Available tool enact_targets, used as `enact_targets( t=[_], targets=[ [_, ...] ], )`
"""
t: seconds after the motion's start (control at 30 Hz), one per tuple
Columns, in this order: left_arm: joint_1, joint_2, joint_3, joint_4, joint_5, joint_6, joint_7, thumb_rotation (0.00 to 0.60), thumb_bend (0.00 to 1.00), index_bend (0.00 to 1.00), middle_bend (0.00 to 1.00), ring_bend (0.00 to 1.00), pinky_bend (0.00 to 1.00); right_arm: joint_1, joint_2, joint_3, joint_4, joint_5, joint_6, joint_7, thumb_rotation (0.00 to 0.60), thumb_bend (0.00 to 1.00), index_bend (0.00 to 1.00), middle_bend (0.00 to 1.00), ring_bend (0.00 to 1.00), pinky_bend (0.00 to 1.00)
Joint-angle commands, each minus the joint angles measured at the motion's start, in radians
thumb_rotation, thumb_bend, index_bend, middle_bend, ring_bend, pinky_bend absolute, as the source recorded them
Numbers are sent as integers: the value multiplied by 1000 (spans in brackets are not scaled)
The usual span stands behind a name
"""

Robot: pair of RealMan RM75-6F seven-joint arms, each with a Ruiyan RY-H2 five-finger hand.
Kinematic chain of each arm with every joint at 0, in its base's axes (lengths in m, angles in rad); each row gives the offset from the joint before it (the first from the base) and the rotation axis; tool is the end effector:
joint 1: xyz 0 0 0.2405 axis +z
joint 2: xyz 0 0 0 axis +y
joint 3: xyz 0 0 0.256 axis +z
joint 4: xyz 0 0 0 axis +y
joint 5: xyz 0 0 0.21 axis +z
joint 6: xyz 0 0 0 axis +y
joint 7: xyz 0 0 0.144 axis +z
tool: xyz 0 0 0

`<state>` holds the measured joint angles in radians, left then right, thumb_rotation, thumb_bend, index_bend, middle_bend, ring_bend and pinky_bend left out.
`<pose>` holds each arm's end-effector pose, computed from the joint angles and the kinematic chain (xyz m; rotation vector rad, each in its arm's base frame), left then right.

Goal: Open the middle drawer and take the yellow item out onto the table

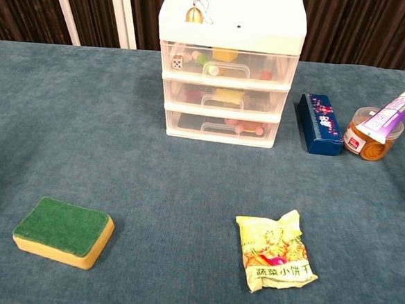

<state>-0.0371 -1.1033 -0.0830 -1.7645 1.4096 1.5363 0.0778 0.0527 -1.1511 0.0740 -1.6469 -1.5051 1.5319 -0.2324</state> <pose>-0.2971 0.1706 0.1663 -1.2283 -0.9573 -0.9158 -0.3019 -0.1753 0.1552 1.3831 -0.7482 0.8003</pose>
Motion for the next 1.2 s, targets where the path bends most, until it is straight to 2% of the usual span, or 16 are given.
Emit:
enact_targets(
  t=[0.03, 0.93, 1.0, 1.07, 1.2],
  targets=[
    [0, 0, 0, 0, -1, -1, 0, 600, 403, 11, 0, 0, 0, 0, -2, 1, 2, -2, 2, 1, 600, 64, 63, 86, 177, 201],
    [4, -6, -2, 4, -3, 8, 13, 600, 403, 11, 0, 0, 0, -4, -6, 6, -17, 7, 7, 38, 600, 67, 63, 86, 182, 201],
    [4, -6, -1, 3, -1, 6, 14, 600, 403, 11, 0, 0, 0, -5, -6, 5, -36, 15, -2, 74, 600, 77, 63, 99, 196, 201],
    [3, -6, 1, 1, -2, 3, 15, 600, 403, 11, 0, 0, 0, -1, 7, -4, -73, 21, -35, 171, 600, 102, 64, 136, 232, 203],
    [3, -5, -2, -8, -5, 5, 13, 600, 403, 11, 0, 0, 0, 31, 61, -43, -131, -4, -153, 450, 600, 153, 64, 210, 294, 259]
  ],
)
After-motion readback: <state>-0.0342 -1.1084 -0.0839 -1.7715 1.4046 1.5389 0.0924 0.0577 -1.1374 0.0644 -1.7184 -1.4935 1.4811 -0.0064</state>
